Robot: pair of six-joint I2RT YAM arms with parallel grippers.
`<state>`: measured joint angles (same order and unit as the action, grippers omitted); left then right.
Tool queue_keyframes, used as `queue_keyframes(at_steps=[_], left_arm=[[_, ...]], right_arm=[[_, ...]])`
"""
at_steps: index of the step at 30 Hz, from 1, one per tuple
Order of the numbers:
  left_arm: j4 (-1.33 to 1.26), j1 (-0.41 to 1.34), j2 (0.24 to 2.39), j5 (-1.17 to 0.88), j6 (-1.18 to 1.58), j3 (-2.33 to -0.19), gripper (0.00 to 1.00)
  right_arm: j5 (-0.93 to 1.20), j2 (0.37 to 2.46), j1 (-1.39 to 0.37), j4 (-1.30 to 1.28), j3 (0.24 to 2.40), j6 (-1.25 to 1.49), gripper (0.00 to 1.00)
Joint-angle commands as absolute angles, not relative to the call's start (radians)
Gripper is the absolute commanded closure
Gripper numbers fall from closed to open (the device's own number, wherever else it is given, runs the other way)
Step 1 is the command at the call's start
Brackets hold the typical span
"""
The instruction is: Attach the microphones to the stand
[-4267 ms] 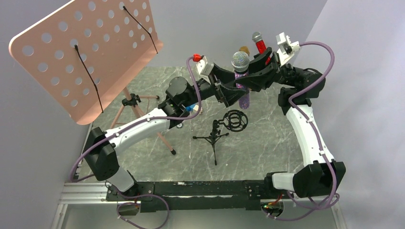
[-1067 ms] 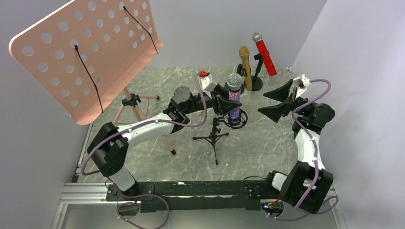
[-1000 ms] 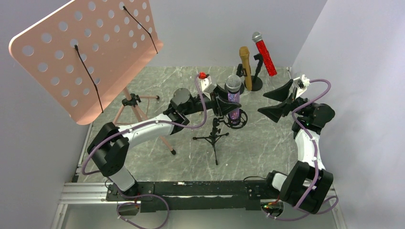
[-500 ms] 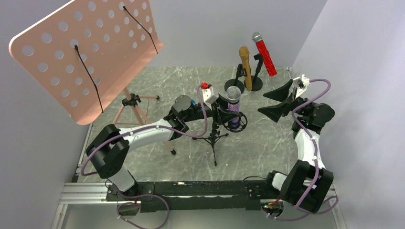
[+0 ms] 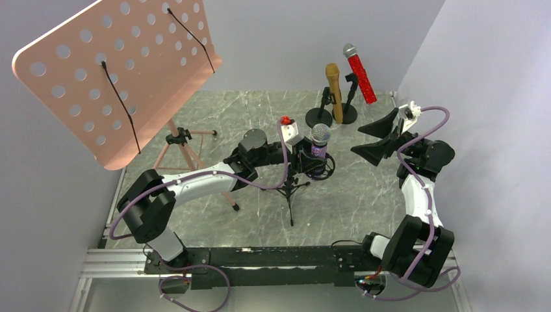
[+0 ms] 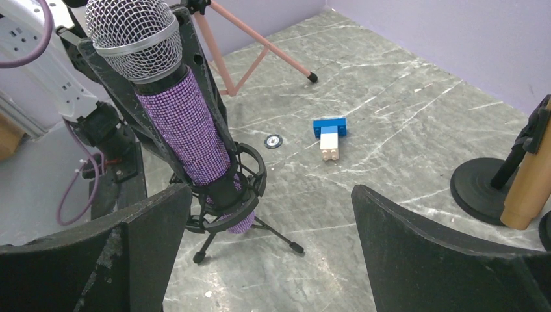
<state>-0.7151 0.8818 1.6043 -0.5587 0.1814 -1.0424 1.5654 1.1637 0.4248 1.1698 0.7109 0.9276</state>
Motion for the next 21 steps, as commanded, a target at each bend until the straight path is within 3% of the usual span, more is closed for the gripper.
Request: queue_keyframes(at_steps=[1, 5, 10, 12, 21], left_arm=[[-0.644, 0.876, 1.579, -0.542, 0.168, -1.053, 0.82], [-0.635, 0.875, 1.554, -0.534, 0.203, -1.077, 0.5], [-0.654, 0.872, 1.522, -0.529, 0.26, -1.092, 0.27], [-0.657, 0.871, 1.505, -0.527, 0.27, -1.094, 0.22], [-0.693, 0.864, 1.475, -0.556, 0.291, -1.109, 0.16]], right_arm=[[1.603, 1.176, 0.43, 1.27, 0.707, 0.96, 0.0], [1.603, 1.197, 0.43, 1.359, 0.704, 1.035, 0.0], [1.604, 1.244, 0.43, 1.567, 0.703, 1.202, 0.0], [1.605, 1.276, 0.429, 1.706, 0.711, 1.303, 0.0], [1.609, 1.29, 0.429, 1.715, 0.715, 1.325, 0.0]])
